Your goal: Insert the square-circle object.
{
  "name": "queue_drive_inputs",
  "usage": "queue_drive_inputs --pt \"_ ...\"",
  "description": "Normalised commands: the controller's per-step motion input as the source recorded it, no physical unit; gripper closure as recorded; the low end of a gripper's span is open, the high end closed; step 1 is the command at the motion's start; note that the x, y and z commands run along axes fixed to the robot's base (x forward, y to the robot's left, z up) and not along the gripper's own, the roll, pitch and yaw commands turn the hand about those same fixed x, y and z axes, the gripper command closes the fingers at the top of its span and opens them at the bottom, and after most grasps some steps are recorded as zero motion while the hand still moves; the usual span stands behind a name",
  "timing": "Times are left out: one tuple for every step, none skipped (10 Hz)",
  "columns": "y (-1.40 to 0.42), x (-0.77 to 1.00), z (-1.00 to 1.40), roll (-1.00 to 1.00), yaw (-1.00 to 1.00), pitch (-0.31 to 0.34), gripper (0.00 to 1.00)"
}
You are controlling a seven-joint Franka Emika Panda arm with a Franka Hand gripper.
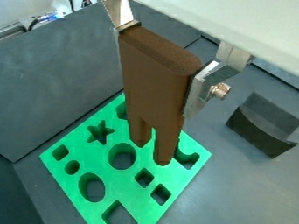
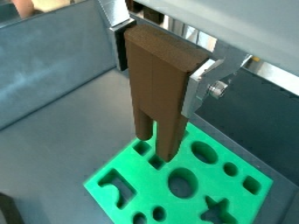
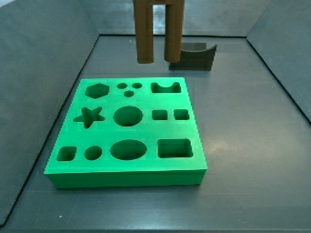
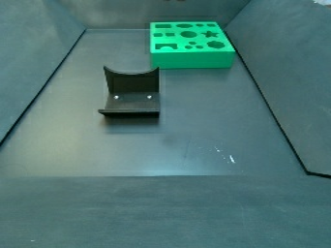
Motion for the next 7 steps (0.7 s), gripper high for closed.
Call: queue_drive_inputs --pt "-0.83 -0.54 -0.81 0.29 0.22 -0.054 1.00" --pt "-0.81 -0.55 -0.81 0.29 0.23 -0.050 1.00" --pt "-0.77 -0.60 -0.81 0.29 0.23 -0.026 1.00" --pt "-0.79 -0.59 -0.80 0.25 0.18 -0.010 1.00" --pt "-0.49 -0.21 -0.62 0.06 0.00 0.003 1.00" --pt "-0.37 -0.13 -0.53 0.01 -0.06 0.031 1.00" --pt "-0.40 -0.12 -0.43 0.00 -0.09 0.033 1.00"
